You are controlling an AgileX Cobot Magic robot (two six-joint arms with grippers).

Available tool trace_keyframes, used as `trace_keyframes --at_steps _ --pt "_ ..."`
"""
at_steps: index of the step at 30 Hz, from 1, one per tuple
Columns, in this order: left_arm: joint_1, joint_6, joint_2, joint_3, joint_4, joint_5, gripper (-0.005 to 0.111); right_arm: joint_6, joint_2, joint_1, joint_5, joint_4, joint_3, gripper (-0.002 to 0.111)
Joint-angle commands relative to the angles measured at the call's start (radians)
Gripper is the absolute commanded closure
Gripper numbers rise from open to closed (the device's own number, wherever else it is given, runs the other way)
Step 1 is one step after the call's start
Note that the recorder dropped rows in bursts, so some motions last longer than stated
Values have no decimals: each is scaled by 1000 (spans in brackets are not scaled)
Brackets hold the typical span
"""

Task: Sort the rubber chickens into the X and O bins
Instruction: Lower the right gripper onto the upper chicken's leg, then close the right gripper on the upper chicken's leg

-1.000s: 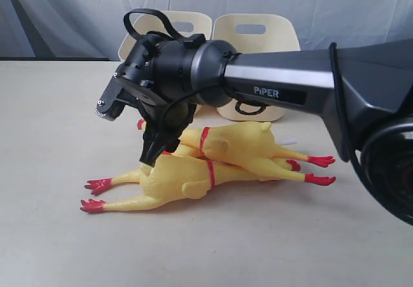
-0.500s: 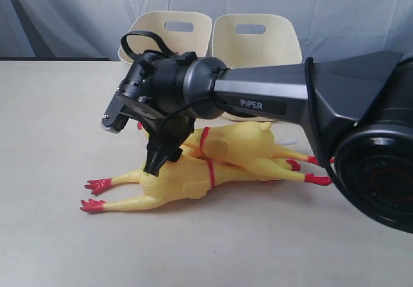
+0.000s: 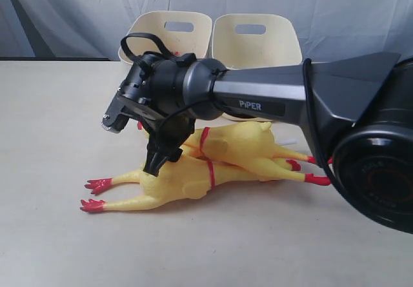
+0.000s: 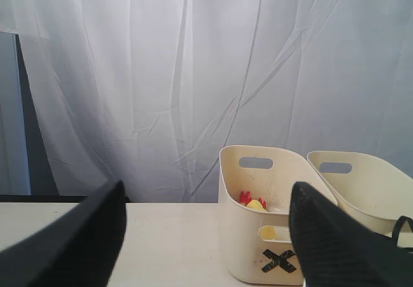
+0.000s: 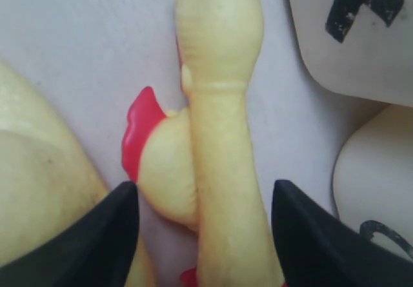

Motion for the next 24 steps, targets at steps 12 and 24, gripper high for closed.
trace_keyframes --at_steps 12,24 --pt "0 -3 -6 6 -4 -7 40 97 -3 -2 67 -69 -4 50" --pt "0 -3 -6 6 -4 -7 40 99 -3 -2 48 -58 -4 61"
